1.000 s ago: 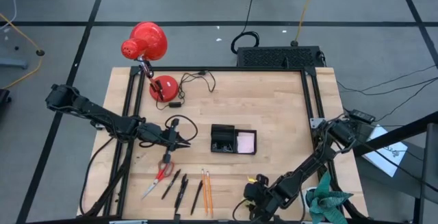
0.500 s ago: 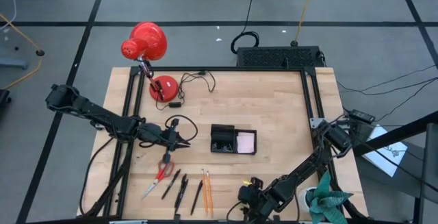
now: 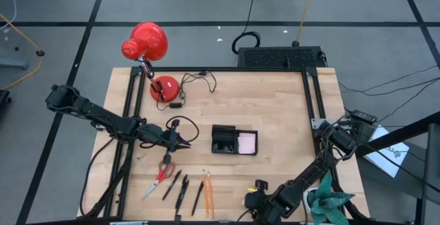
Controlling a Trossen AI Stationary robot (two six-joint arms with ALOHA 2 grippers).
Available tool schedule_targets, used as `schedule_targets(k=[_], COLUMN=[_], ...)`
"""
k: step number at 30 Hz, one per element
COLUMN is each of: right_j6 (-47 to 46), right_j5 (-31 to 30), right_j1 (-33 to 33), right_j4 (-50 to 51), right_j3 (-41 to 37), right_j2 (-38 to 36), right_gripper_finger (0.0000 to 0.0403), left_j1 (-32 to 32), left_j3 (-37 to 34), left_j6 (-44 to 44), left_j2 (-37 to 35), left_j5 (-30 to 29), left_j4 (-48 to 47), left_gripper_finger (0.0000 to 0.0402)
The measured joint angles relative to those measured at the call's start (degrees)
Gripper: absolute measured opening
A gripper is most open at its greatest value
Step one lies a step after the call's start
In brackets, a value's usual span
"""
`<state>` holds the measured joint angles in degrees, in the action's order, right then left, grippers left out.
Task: Pick and place office supplies into organizer
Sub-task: Put the green eraser into the black desk organizer
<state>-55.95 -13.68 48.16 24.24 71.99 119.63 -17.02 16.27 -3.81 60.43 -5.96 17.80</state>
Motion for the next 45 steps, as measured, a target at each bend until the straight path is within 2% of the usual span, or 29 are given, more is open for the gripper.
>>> schedule_targets(k=[7,17,25,38,45], right_j6=[1.38,4.00,12.95,13.52,16.63], right_j5=[-3.41,-3.54,-4.81,-6.13,-16.94], right_j1=[-0.72,-3.30,-5.19,-5.57,-6.68], right_j4=[3.25,4.42,2.45,1.59,3.06], right_j3=[-0.11,-0.24,-0.44,-0.93,-1.27], right_j2=[0.18,0.78,0.76,-0.74,-4.52], right_gripper_finger=[0.0147,0.0091,0.0081,0.0044,0.0043], left_j1=[0.00,0.00,0.00,0.00,0.00], left_j3=[0.00,-0.02,-0.02,-0.02,-0.02], left_j6=[-0.06,-0.28,-0.75,-0.81,-0.84], left_j2=[0.00,-0.01,0.00,-0.01,-0.01], left_j5=[0.02,0.04,0.04,0.02,0.02], left_j4=[-0.06,-0.22,-0.52,-0.50,-0.47], left_gripper_finger=[0.0047,0.0047,0.0047,0.0047,0.0047])
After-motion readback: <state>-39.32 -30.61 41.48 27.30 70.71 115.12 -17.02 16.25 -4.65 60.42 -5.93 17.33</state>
